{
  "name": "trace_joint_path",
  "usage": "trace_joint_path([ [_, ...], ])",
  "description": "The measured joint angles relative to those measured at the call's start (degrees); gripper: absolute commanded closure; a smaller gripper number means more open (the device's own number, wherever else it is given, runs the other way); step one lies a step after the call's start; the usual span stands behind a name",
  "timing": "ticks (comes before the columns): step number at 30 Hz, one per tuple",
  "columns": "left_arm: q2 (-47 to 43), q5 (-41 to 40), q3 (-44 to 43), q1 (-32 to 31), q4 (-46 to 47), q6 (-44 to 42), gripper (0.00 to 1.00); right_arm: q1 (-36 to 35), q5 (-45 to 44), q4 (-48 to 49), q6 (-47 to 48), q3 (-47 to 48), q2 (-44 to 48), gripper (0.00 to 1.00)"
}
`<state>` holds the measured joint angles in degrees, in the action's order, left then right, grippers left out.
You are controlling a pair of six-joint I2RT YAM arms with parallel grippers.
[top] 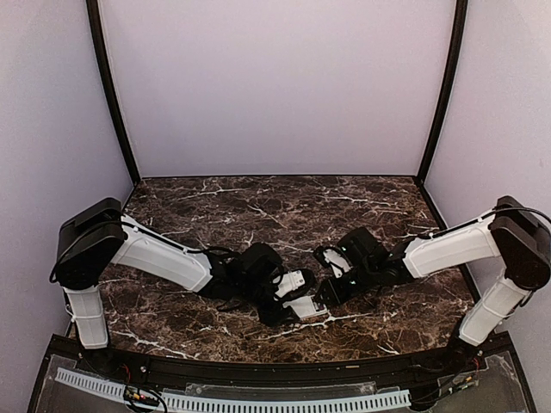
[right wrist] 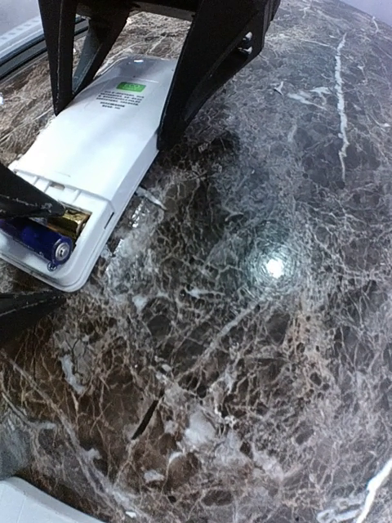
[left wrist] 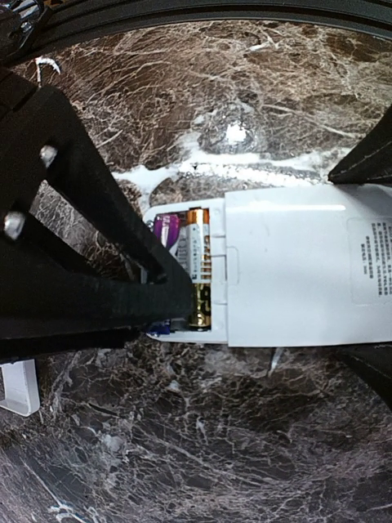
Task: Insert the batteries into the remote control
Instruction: Adjust the remote control without the battery cover at the center of the board.
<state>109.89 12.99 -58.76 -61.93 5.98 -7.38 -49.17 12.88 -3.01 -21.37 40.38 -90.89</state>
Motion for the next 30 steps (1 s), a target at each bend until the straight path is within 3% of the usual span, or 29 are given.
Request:
trace_joint_path([
  [16,0.0,-0.09,0.0,0.0,-0.11,-0.17,0.39,-2.14,-4.96,-1.42,-1.57,3.87,-1.53,0.91],
  [23,0.0,-0.11,0.0,0.0,-0.13,-0.35,0.39,-2.69,-5.31,-2.93,-1.6,4.2,-1.77,0.89],
  [30,0.0,-0.13,0.0,0.0,-0.15,-0.59,0.39,-2.51,-5.35,-6.16,-0.2,5.11,-0.79,0.79],
])
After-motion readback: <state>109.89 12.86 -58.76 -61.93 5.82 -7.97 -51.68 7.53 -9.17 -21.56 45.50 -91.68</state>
